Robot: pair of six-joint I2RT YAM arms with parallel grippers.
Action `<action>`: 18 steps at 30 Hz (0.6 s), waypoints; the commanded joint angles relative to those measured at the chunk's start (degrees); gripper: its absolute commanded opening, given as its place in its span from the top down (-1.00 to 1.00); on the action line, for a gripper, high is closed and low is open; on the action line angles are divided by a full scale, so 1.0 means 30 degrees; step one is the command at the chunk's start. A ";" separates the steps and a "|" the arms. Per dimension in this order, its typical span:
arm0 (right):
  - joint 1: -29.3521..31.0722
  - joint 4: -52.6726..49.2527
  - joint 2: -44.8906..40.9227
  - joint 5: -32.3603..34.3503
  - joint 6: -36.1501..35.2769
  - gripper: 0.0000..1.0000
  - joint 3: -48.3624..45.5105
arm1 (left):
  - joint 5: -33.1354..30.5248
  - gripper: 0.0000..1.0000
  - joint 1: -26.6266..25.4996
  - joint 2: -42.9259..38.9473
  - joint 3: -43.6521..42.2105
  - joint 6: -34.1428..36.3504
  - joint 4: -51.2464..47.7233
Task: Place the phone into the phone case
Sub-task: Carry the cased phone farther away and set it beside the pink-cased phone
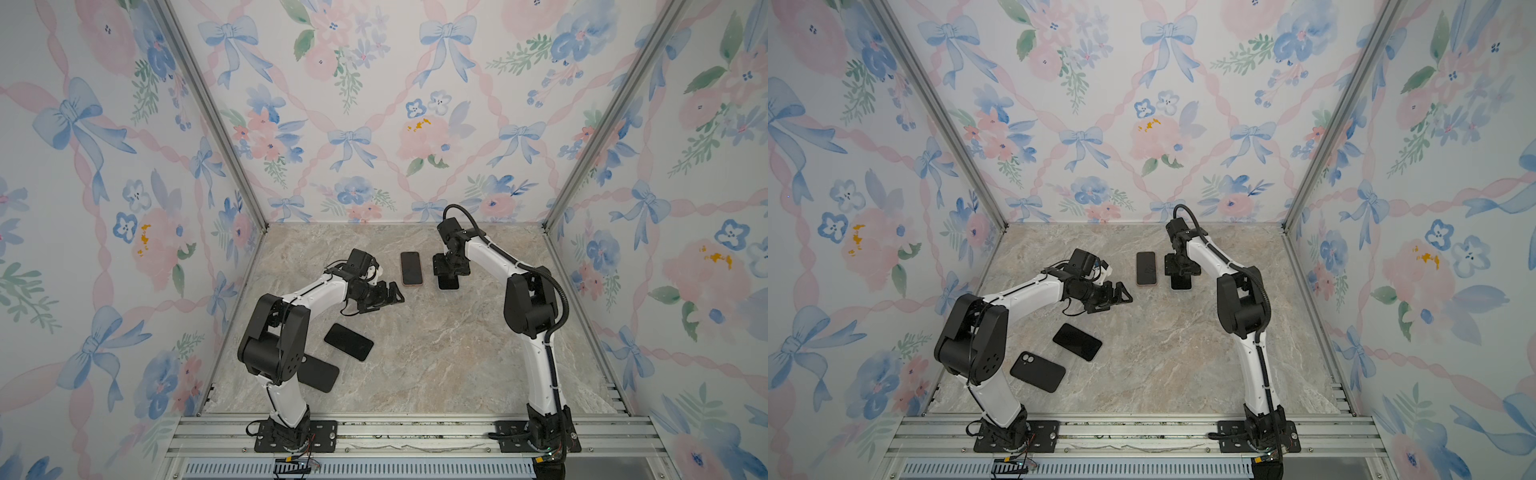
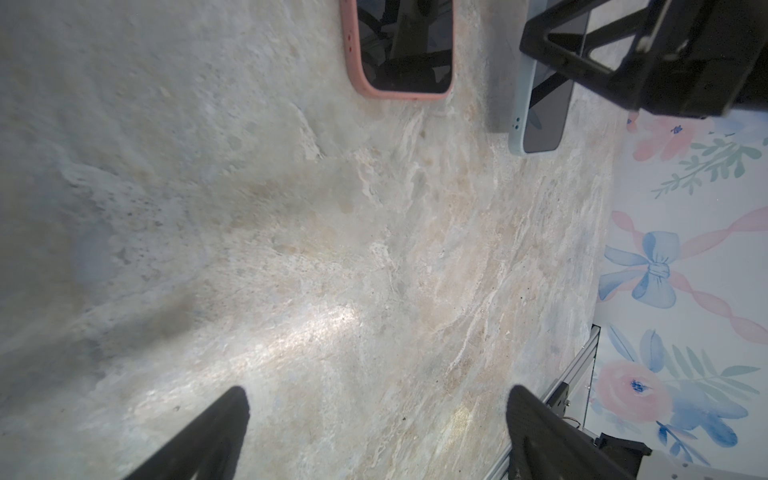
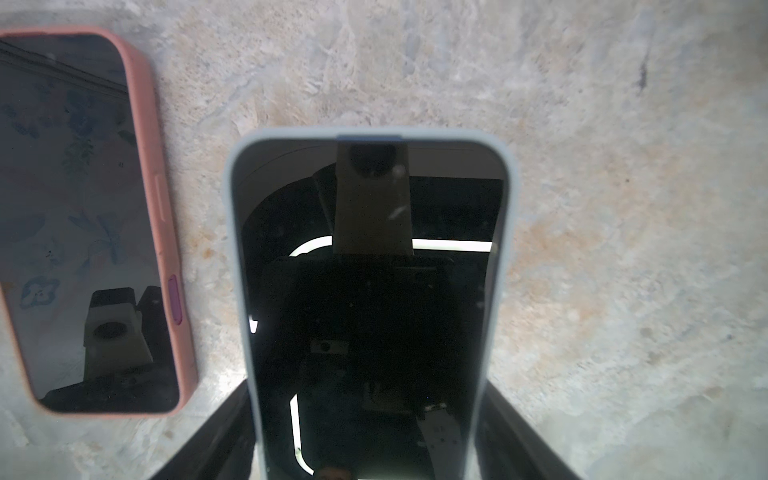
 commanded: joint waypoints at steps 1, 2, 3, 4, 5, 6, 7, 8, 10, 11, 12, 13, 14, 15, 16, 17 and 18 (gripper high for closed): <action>-0.0282 -0.0882 0.0653 -0.0371 -0.0418 -0.32 0.1649 | 0.0379 -0.96 0.0211 0.0365 0.0608 0.0485 -0.0358; -0.0309 -0.0899 0.0869 -0.0515 -0.0433 -0.32 0.1983 | 0.0379 -0.95 0.0241 0.0399 0.0670 0.0490 -0.0401; -0.0337 -0.0942 0.1081 -0.0674 -0.0391 -0.32 0.2398 | 0.0379 -0.96 0.0256 0.0442 0.0693 0.0510 -0.0426; -0.0339 -0.0997 0.1308 -0.0833 -0.0412 -0.32 0.2731 | 0.0379 -0.96 0.0300 0.0455 0.0700 0.0511 -0.0446; -0.0349 -0.1149 0.1593 -0.0952 -0.0389 -0.32 0.3162 | 0.0379 -0.96 0.0315 0.0485 0.0729 0.0520 -0.0451; -0.0352 -0.1291 0.1875 -0.1072 -0.0389 -0.32 0.3625 | 0.0379 -0.96 0.0357 0.0484 0.0729 0.0522 -0.0457; -0.0339 -0.1425 0.2119 -0.1111 -0.0391 -0.32 0.3949 | 0.0371 -0.96 0.0385 0.0484 0.0730 0.0520 -0.0481; -0.0314 -0.1540 0.2380 -0.1141 -0.0415 -0.32 0.4344 | 0.0352 -0.96 0.0389 0.0462 0.0708 0.0546 -0.0479; -0.0339 -0.1824 0.2788 -0.1073 -0.0440 -0.32 0.4992 | 0.0351 -0.96 0.0448 0.0443 0.0689 0.0556 -0.0490; -0.0346 -0.1936 0.3032 -0.0971 -0.0468 -0.32 0.5293 | 0.0349 -0.96 0.0476 0.0425 0.0675 0.0573 -0.0488; -0.0341 -0.2068 0.3232 -0.0869 -0.0476 -0.32 0.5547 | 0.0349 -0.96 0.0505 0.0416 0.0642 0.0600 -0.0519; -0.0368 -0.2167 0.3384 -0.0832 -0.0498 -0.32 0.5760 | 0.0349 -0.96 0.0534 0.0415 0.0627 0.0605 -0.0517; -0.0389 -0.2278 0.3572 -0.0761 -0.0506 -0.32 0.5954 | 0.0349 -0.96 0.0550 0.0376 0.0612 0.0580 -0.0519; -0.0396 -0.2336 0.3697 -0.0657 -0.0481 -0.32 0.6086 | 0.0349 -0.96 0.0564 0.0381 0.0583 0.0606 -0.0517; -0.0398 -0.2341 0.3777 -0.0602 -0.0455 -0.32 0.6176 | 0.0349 -0.96 0.0546 0.0352 0.0557 0.0607 -0.0512; -0.0425 -0.2356 0.3875 -0.0545 -0.0434 -0.32 0.6224 | 0.0349 -0.96 0.0579 0.0338 0.0554 0.0621 -0.0514; -0.0455 -0.2329 0.3942 -0.0486 -0.0367 -0.32 0.6284 | 0.0349 -0.96 0.0593 0.0337 0.0524 0.0628 -0.0516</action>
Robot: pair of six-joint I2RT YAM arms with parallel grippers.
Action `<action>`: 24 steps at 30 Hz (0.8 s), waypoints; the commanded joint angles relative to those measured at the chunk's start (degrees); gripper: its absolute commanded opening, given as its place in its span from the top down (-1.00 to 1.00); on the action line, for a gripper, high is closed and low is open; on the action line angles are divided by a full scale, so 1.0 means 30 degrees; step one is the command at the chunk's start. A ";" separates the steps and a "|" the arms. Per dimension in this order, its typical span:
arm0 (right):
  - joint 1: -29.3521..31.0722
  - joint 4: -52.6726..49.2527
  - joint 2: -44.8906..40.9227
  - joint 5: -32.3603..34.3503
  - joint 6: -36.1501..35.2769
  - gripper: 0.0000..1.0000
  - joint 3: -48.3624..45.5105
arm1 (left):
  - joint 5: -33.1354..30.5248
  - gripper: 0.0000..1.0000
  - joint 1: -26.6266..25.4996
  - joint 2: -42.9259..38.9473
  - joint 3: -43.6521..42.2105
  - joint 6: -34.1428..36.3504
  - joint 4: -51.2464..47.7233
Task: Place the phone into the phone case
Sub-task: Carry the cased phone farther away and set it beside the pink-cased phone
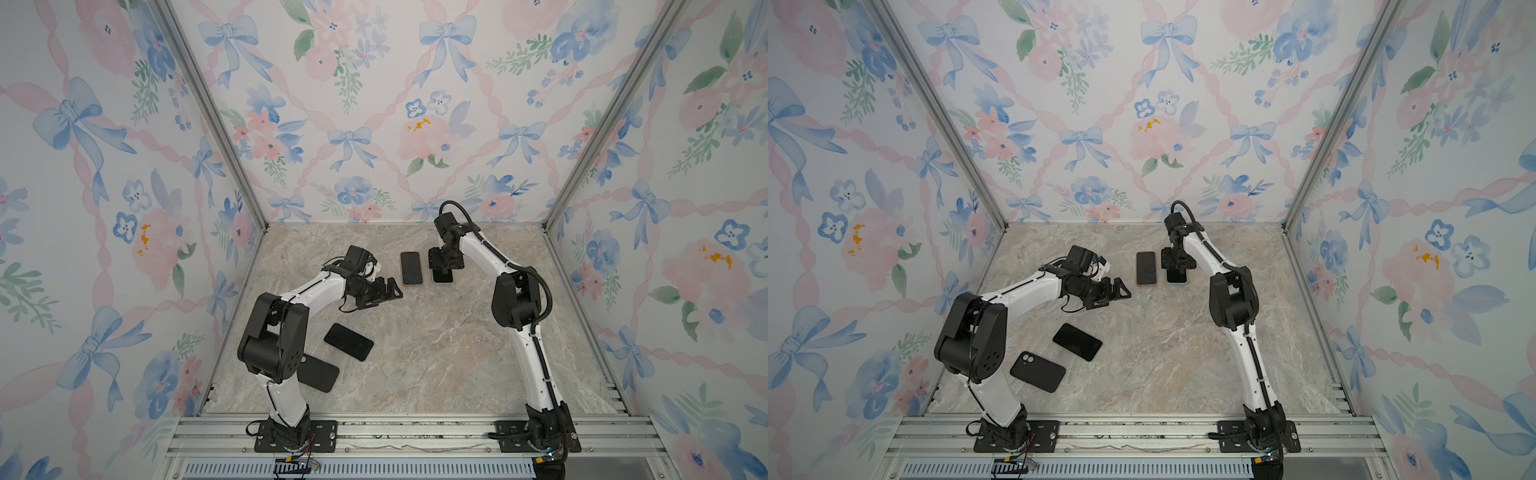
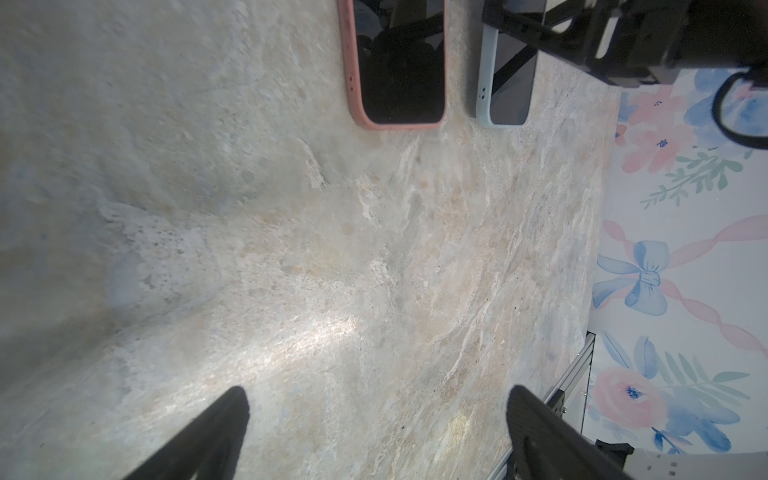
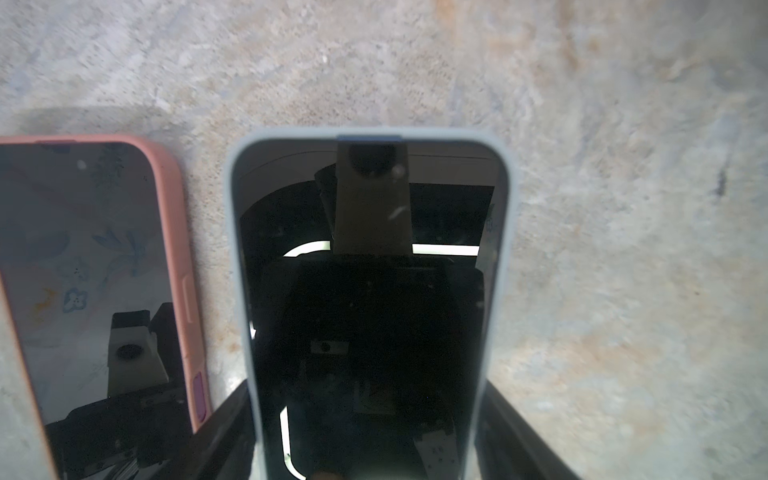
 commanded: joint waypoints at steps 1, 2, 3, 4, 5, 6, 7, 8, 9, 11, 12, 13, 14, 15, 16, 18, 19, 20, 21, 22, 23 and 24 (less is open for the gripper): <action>-0.0255 -0.0608 0.0370 0.0403 -0.0025 -0.32 0.0917 | 0.0262 -0.96 0.0179 0.0277 0.0080 0.0415 -0.0451; -0.0253 -0.0593 0.0483 0.0451 -0.0009 -0.32 0.1034 | 0.0290 -0.96 0.0179 0.0279 0.0083 0.0445 -0.0450; -0.0260 -0.0608 0.0612 0.0495 0.0011 -0.32 0.1179 | 0.0317 -0.96 0.0175 0.0324 0.0080 0.0438 -0.0449; -0.0268 -0.0648 0.0742 0.0527 0.0041 -0.32 0.1356 | 0.0320 -0.96 0.0175 0.0337 0.0085 0.0434 -0.0453; -0.0253 -0.0720 0.0902 0.0579 0.0086 -0.32 0.1571 | 0.0320 -0.96 0.0161 0.0332 0.0080 0.0434 -0.0449; -0.0253 -0.0750 0.1050 0.0666 0.0119 -0.32 0.1697 | 0.0317 -0.96 0.0177 0.0319 0.0080 0.0448 -0.0450; -0.0278 -0.0769 0.1135 0.0702 0.0178 -0.32 0.1793 | 0.0313 -0.96 0.0179 0.0290 0.0080 0.0453 -0.0446; -0.0314 -0.0712 0.1179 0.0704 0.0256 -0.33 0.1825 | 0.0297 -0.96 0.0178 0.0279 0.0058 0.0450 -0.0437; -0.0329 -0.0627 0.1259 0.0718 0.0318 -0.33 0.1827 | 0.0292 -0.96 0.0171 0.0250 0.0051 0.0431 -0.0454; -0.0342 -0.0455 0.1312 0.0806 0.0502 -0.33 0.1869 | 0.0291 -0.96 0.0193 0.0226 -0.0004 0.0460 -0.0453; -0.0356 -0.0349 0.1357 0.0763 0.0580 -0.34 0.1868 | 0.0291 -0.96 0.0208 0.0192 -0.0008 0.0466 -0.0452; -0.0345 -0.0279 0.1379 0.0765 0.0626 -0.34 0.1922 | 0.0291 -0.96 0.0208 0.0199 -0.0036 0.0460 -0.0438; -0.0341 -0.0215 0.1457 0.0740 0.0679 -0.34 0.1995 | 0.0291 -0.96 0.0208 0.0191 -0.0027 0.0465 -0.0439; -0.0370 -0.0181 0.1517 0.0718 0.0714 -0.35 0.2082 | 0.0291 -0.96 0.0208 0.0163 -0.0062 0.0461 -0.0426; -0.0347 -0.0208 0.1587 0.0718 0.0744 -0.36 0.2170 | 0.0291 -0.96 0.0208 0.0136 -0.0059 0.0465 -0.0448; -0.0378 -0.0226 0.1703 0.0704 0.0760 -0.39 0.2274 | 0.0291 -0.96 0.0215 0.0089 -0.0093 0.0460 -0.0454; -0.0367 -0.0229 0.1729 0.0675 0.0774 -0.40 0.2272 | 0.0262 -0.96 0.0224 0.0074 -0.0124 0.0466 -0.0454; -0.0378 -0.0266 0.1736 0.0674 0.0767 -0.41 0.2259 | 0.0262 -0.96 0.0236 0.0056 -0.0125 0.0460 -0.0454; -0.0370 -0.0264 0.1747 0.0649 0.0782 -0.41 0.2239 | 0.0236 -0.96 0.0237 0.0037 -0.0151 0.0466 -0.0446; -0.0371 -0.0256 0.1749 0.0608 0.0804 -0.41 0.2215 | 0.0236 -0.96 0.0236 0.0017 -0.0155 0.0464 -0.0446; -0.0387 -0.0222 0.1738 0.0589 0.0826 -0.42 0.2208 | 0.0234 -0.96 0.0237 0.0019 -0.0153 0.0462 -0.0453; -0.0364 -0.0213 0.1741 0.0561 0.0833 -0.42 0.2180 | 0.0238 -0.96 0.0238 0.0015 -0.0183 0.0466 -0.0434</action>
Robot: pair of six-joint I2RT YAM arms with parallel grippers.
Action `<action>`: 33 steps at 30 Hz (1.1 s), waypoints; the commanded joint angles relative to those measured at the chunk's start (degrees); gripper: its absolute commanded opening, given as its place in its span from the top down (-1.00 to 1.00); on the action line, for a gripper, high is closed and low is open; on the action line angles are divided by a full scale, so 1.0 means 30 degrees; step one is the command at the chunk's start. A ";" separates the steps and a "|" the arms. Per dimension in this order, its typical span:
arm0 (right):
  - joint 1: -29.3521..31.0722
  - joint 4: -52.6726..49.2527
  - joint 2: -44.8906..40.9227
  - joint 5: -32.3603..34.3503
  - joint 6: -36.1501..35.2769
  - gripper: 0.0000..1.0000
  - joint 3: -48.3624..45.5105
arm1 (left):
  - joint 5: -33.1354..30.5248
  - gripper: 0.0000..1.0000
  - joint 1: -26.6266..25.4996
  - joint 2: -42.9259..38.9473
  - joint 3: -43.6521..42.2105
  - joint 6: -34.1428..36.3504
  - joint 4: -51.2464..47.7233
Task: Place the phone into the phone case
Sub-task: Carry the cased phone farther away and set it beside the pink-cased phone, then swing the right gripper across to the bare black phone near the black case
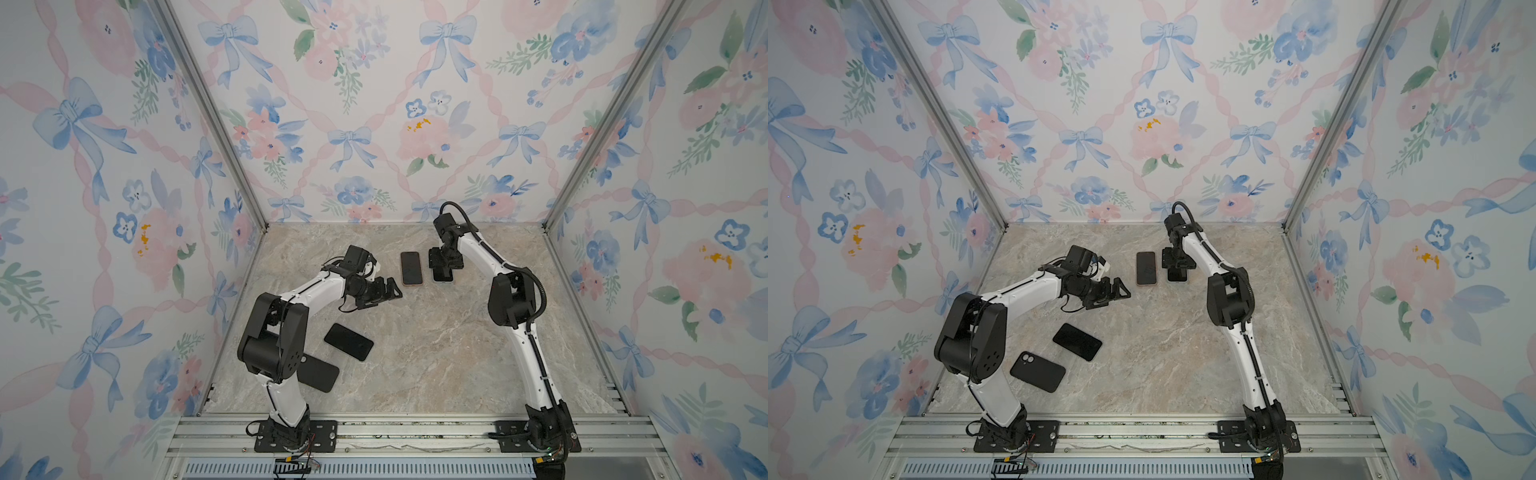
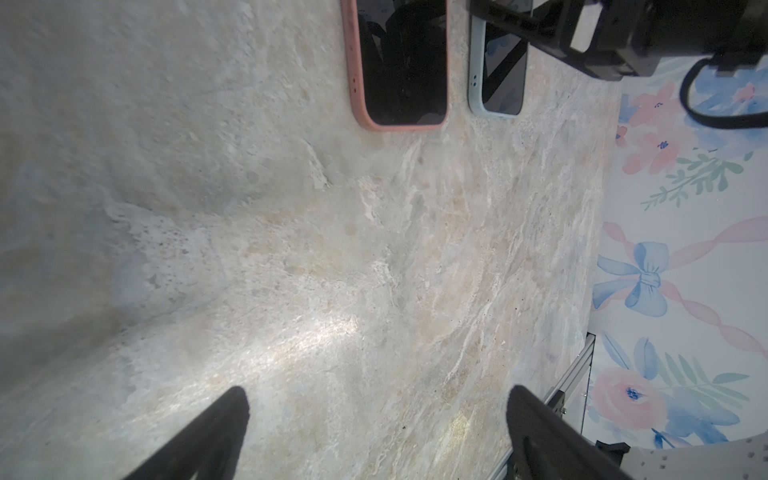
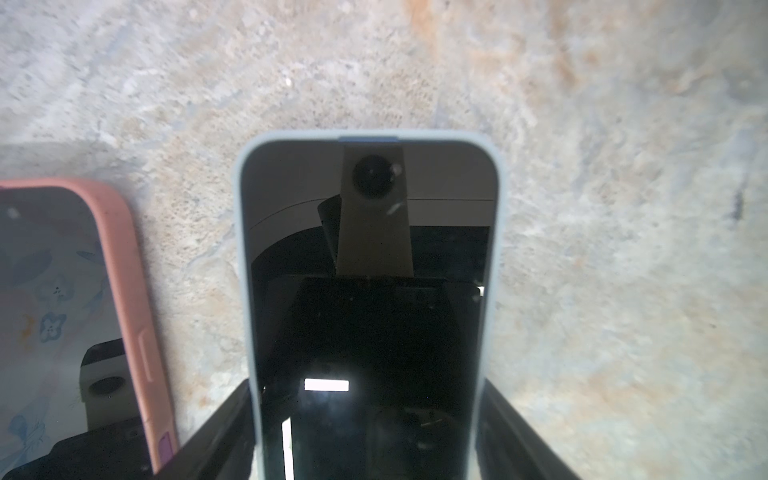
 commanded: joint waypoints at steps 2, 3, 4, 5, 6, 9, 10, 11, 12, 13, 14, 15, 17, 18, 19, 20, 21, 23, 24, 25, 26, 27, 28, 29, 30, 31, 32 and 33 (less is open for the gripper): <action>-0.0207 0.0116 0.0450 0.0048 0.0301 -0.46 0.0576 | 0.0247 -0.96 0.0208 0.0020 -0.0198 0.0461 -0.0423; -0.0219 0.0130 0.0454 0.0061 0.0261 -0.49 0.0572 | 0.0262 -0.96 0.0202 -0.0006 -0.0213 0.0462 -0.0439; -0.0175 0.0091 0.0427 0.0061 0.0230 -0.52 0.0572 | 0.0247 -0.96 0.0200 -0.0005 -0.0206 0.0460 -0.0429; -0.0180 0.0095 0.0391 0.0087 0.0173 -0.55 0.0572 | 0.0233 -0.96 0.0213 -0.0042 -0.0231 0.0492 -0.0437; -0.0143 0.0053 0.0365 0.0160 0.0115 -0.58 0.0573 | 0.0233 -0.96 0.0232 -0.0068 -0.0238 0.0453 -0.0437; -0.0093 -0.0007 0.0191 0.0208 -0.0094 -0.64 0.0561 | 0.0288 -0.96 0.0288 -0.0094 -0.0294 0.0424 -0.0431; -0.0085 -0.0007 0.0109 0.0201 -0.0174 -0.65 0.0558 | 0.0276 -0.96 0.0302 -0.0146 -0.0315 0.0460 -0.0418; -0.0034 0.0034 0.0020 0.0193 -0.0313 -0.69 0.0494 | 0.0262 -0.96 0.0298 -0.0188 -0.0358 0.0464 -0.0431; -0.0021 0.0073 -0.0095 0.0278 -0.0428 -0.71 0.0422 | 0.0262 -0.96 0.0305 -0.0226 -0.0438 0.0453 -0.0439; 0.0012 0.0103 -0.0236 0.0327 -0.0516 -0.73 0.0351 | 0.0235 -0.96 0.0336 -0.0295 -0.0485 0.0494 -0.0438; 0.0015 0.0157 -0.0395 0.0340 -0.0612 -0.73 0.0227 | 0.0233 -0.96 0.0386 -0.0357 -0.0565 0.0513 -0.0435; 0.0011 0.0132 -0.0600 0.0311 -0.0709 -0.74 0.0148 | 0.0254 -0.96 0.0419 -0.0419 -0.0657 0.0519 -0.0428; 0.0089 0.0153 -0.1230 0.0145 -0.0981 -0.74 -0.0235 | 0.0298 -0.96 0.0507 -0.0583 -0.0794 0.0500 -0.0423; 0.0126 0.0215 -0.1804 0.0035 -0.1181 -0.73 -0.0638 | 0.0291 -0.96 0.0515 -0.0782 -0.0878 0.0459 -0.0435; 0.0198 0.0406 -0.2442 0.0054 -0.1383 -0.73 -0.1214 | 0.0294 -0.96 0.0548 -0.1002 -0.0967 0.0429 -0.0431; 0.0300 0.1000 -0.3406 0.0061 -0.1610 -0.72 -0.2278 | 0.0276 -0.96 0.0596 -0.1258 -0.1126 0.0363 -0.0438; 0.0431 0.1859 -0.4469 0.0032 -0.1827 -0.72 -0.3734 | 0.0212 -0.96 0.0584 -0.1550 -0.1298 0.0326 -0.0425; 0.0666 0.3744 -0.6622 -0.0296 -0.2261 -0.71 -0.6789 | -0.0244 -0.96 0.0626 -0.2188 -0.1817 0.0313 -0.0425; 0.0817 0.5069 -0.8009 -0.0741 -0.2502 -0.70 -0.8832 | -0.0603 -0.96 0.0680 -0.2522 -0.2233 0.0347 -0.0438; 0.0982 0.6316 -0.9146 -0.1123 -0.2669 -0.70 -1.0493 | -0.0773 -0.96 0.0753 -0.2759 -0.2551 0.0362 -0.0426; 0.1228 0.7604 -1.0352 -0.1585 -0.2827 -0.69 -1.2418 | -0.0850 -0.95 0.0891 -0.2994 -0.3067 0.0301 -0.0438; 0.1534 0.8778 -1.1502 -0.1993 -0.3061 -0.69 -1.4208 | -0.0846 -0.94 0.1074 -0.3265 -0.3507 0.0227 -0.0413; 0.1872 0.9669 -1.2349 -0.2169 -0.3297 -0.69 -1.5545 | -0.0871 -0.94 0.1222 -0.3568 -0.3902 0.0193 -0.0415; 0.2311 1.0558 -1.3303 -0.2217 -0.3618 -0.68 -1.7054 | -0.0999 -0.94 0.1369 -0.3901 -0.4344 0.0140 -0.0438; 0.2828 1.1308 -1.4096 -0.2174 -0.3941 -0.68 -1.8324 | -0.1175 -0.94 0.1508 -0.4294 -0.4754 0.0068 -0.0439; 0.3255 1.1859 -1.4600 -0.2156 -0.4124 -0.69 -1.9245 | -0.1296 -0.94 0.1663 -0.4671 -0.5088 -0.0048 -0.0437; 0.3786 1.2225 -1.5104 -0.2179 -0.4292 -0.69 -2.0062 | -0.1364 -0.93 0.1820 -0.5037 -0.5487 -0.0134 -0.0435; 0.4328 1.2563 -1.5468 -0.2175 -0.4384 -0.69 -2.0757 | -0.1450 -0.93 0.1995 -0.5315 -0.5813 -0.0183 -0.0424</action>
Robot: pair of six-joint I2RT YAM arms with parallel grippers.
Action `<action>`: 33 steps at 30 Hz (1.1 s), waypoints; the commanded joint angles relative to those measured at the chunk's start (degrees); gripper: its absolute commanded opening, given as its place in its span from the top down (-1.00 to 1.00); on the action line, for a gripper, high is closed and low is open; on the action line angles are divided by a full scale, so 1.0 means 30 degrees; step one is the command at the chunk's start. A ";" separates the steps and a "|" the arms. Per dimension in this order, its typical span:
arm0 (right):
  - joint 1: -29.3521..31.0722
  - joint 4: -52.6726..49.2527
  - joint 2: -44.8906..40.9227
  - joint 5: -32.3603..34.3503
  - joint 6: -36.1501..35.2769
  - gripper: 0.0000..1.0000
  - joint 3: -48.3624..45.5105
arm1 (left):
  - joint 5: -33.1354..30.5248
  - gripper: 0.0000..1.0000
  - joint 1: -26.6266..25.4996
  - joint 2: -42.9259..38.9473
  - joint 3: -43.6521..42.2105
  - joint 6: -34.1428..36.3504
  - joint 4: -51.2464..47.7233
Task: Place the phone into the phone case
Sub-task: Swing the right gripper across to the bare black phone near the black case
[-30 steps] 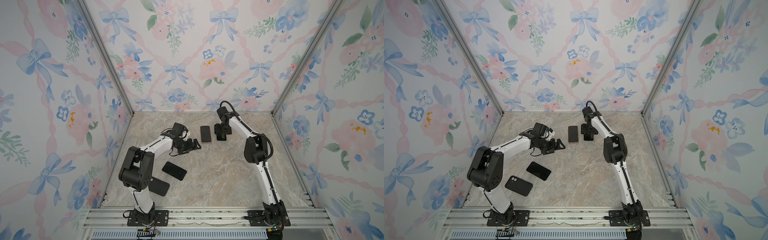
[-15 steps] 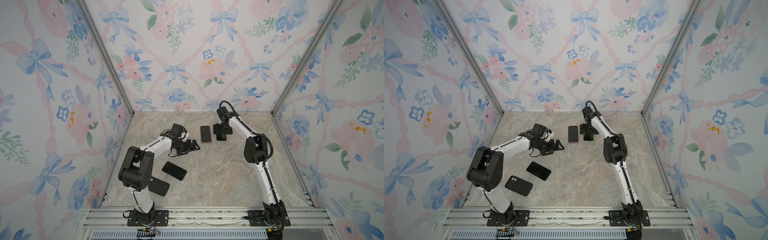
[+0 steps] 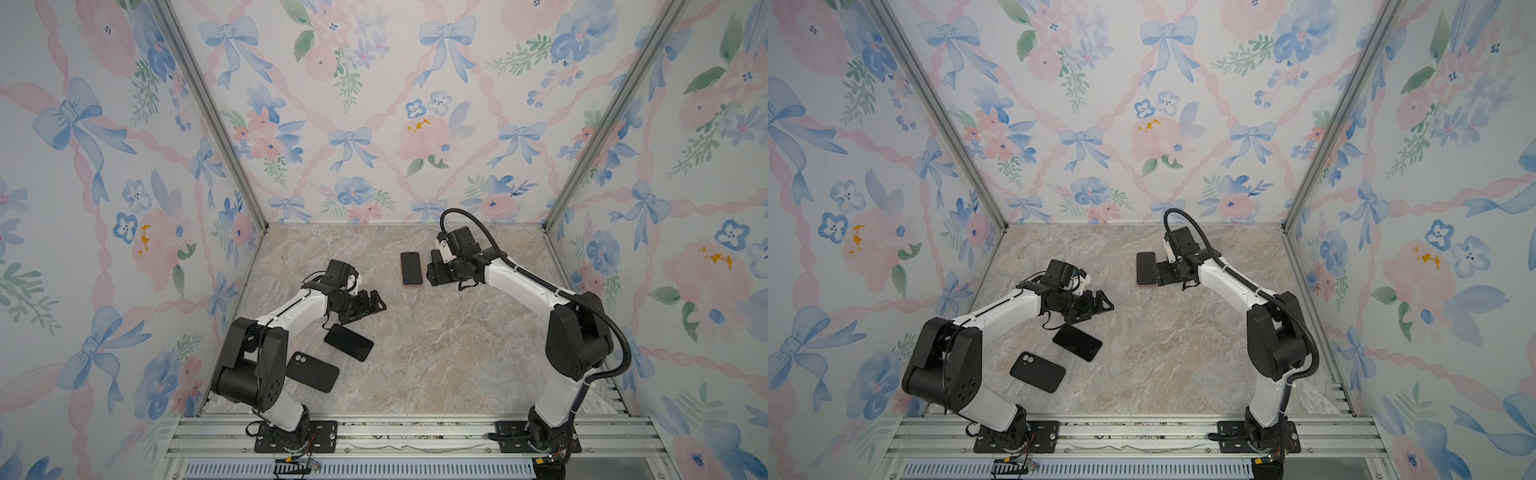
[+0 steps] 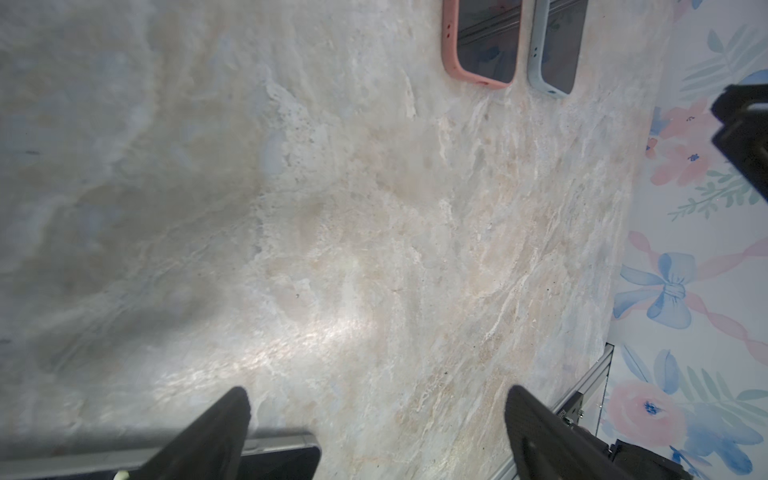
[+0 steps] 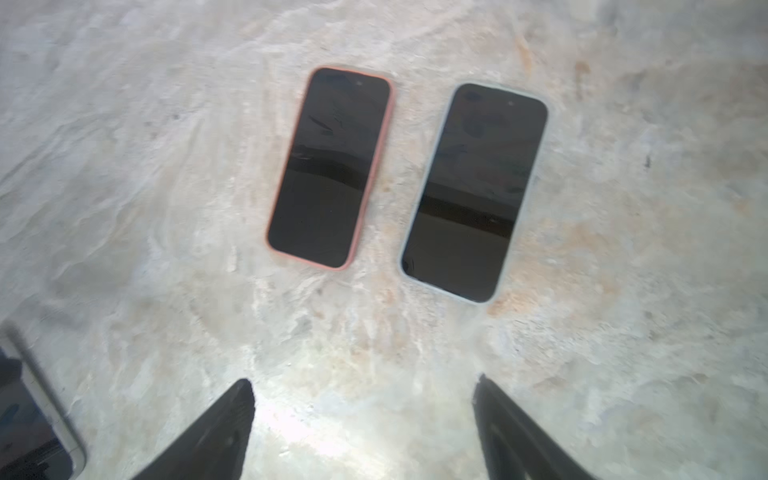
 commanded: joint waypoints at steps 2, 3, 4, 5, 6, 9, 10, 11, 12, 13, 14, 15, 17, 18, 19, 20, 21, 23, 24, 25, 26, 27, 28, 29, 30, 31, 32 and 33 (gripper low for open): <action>0.2265 0.3333 -0.0816 -0.0628 -0.1249 -0.69 -0.3032 | -0.0585 -0.92 0.0724 -0.1377 -0.1467 -0.0225 -0.0351; 0.2848 0.3719 -0.0933 -0.0536 -0.1276 -0.70 -0.3450 | -0.0629 -0.91 0.0992 -0.1601 -0.1795 -0.0276 -0.0343; 0.3414 0.4091 -0.0935 -0.0566 -0.1291 -0.70 -0.3775 | -0.0644 -0.91 0.1226 -0.1780 -0.2064 -0.0397 -0.0352; 0.3993 0.4433 -0.0900 -0.0617 -0.1381 -0.70 -0.4042 | -0.0673 -0.90 0.1538 -0.1958 -0.2362 -0.0534 -0.0351; 0.4546 0.4822 -0.0789 -0.0657 -0.1330 -0.70 -0.4270 | -0.0738 -0.90 0.1863 -0.2159 -0.2645 -0.0646 -0.0347; 0.6163 0.6088 -0.0312 -0.1042 -0.1284 -0.71 -0.4612 | -0.0768 -0.90 0.2839 -0.2722 -0.3278 -0.0941 -0.0337; 0.6777 0.6535 -0.0081 -0.1210 -0.1262 -0.70 -0.4634 | -0.0746 -0.89 0.3265 -0.2968 -0.3469 -0.1022 -0.0351; 0.7396 0.6867 0.0190 -0.1272 -0.1316 -0.71 -0.4579 | -0.0717 -0.89 0.3738 -0.3201 -0.3484 -0.1055 -0.0354; 0.7927 0.7022 0.0483 -0.1156 -0.1399 -0.71 -0.4420 | -0.0686 -0.90 0.4145 -0.3423 -0.4096 -0.1099 -0.0341; 0.8477 0.7149 0.0828 -0.1060 -0.1437 -0.72 -0.4219 | -0.0763 -0.89 0.4633 -0.3732 -0.4304 -0.1179 -0.0332; 0.8940 0.7313 0.1204 -0.1152 -0.1426 -0.72 -0.3933 | -0.1017 -0.89 0.5079 -0.4064 -0.4510 -0.1273 -0.0352; 0.9313 0.7364 0.1588 -0.1212 -0.1425 -0.72 -0.3636 | -0.1211 -0.90 0.5408 -0.4334 -0.4647 -0.1347 -0.0350; 1.0007 0.7155 0.2510 -0.1215 -0.1475 -0.73 -0.2801 | -0.1491 -0.90 0.6065 -0.4812 -0.4853 -0.1483 -0.0350; 1.0204 0.7034 0.2918 -0.1221 -0.1535 -0.73 -0.2443 | -0.1655 -0.89 0.6354 -0.4967 -0.4905 -0.1562 -0.0372; 1.0382 0.6858 0.3317 -0.1227 -0.1588 -0.74 -0.2091 | -0.1874 -0.87 0.6682 -0.5115 -0.5029 -0.1695 -0.0384; 1.0484 0.6768 0.3644 -0.1254 -0.1630 -0.74 -0.1771 | -0.2037 -0.87 0.6988 -0.5239 -0.5143 -0.1840 -0.0397; 1.0521 0.6729 0.3905 -0.1251 -0.1662 -0.75 -0.1613 | -0.2119 -0.87 0.7247 -0.5312 -0.5212 -0.1894 -0.0377; 1.0552 0.6726 0.4329 -0.1347 -0.1724 -0.78 -0.1338 | -0.2217 -0.87 0.7573 -0.5289 -0.5241 -0.1978 -0.0387; 1.0577 0.6657 0.4499 -0.1346 -0.1756 -0.79 -0.1215 | -0.2203 -0.86 0.7687 -0.5245 -0.5245 -0.2012 -0.0367; 1.0577 0.6518 0.4668 -0.1382 -0.1802 -0.80 -0.1049 | -0.2169 -0.87 0.7803 -0.5138 -0.5242 -0.2053 -0.0380; 1.0609 0.6422 0.4830 -0.1406 -0.1849 -0.82 -0.0903 | -0.2112 -0.87 0.7882 -0.5031 -0.5281 -0.2141 -0.0362; 1.0636 0.6413 0.4956 -0.1422 -0.1880 -0.84 -0.0805 | -0.2026 -0.87 0.7949 -0.4856 -0.5282 -0.2154 -0.0364; 1.0651 0.6372 0.5065 -0.1420 -0.1892 -0.84 -0.0707 | -0.1950 -0.87 0.7979 -0.4695 -0.5287 -0.2186 -0.0362; 1.0683 0.6273 0.5233 -0.1415 -0.1928 -0.86 -0.0580 | -0.1907 -0.87 0.7973 -0.4548 -0.5298 -0.2258 -0.0362; 1.0711 0.6122 0.5404 -0.1376 -0.2006 -0.86 -0.0366 | -0.1853 -0.87 0.7996 -0.4377 -0.5252 -0.2311 -0.0361; 1.0754 0.5932 0.5554 -0.1339 -0.2100 -0.87 -0.0179 | -0.1774 -0.88 0.8003 -0.4239 -0.5242 -0.2336 -0.0379; 1.0783 0.5727 0.5731 -0.1346 -0.2188 -0.87 0.0055 | -0.1703 -0.88 0.8010 -0.4112 -0.5242 -0.2359 -0.0366; 1.0822 0.5572 0.5880 -0.1321 -0.2252 -0.88 0.0234 | -0.1671 -0.87 0.8011 -0.4031 -0.5249 -0.2392 -0.0350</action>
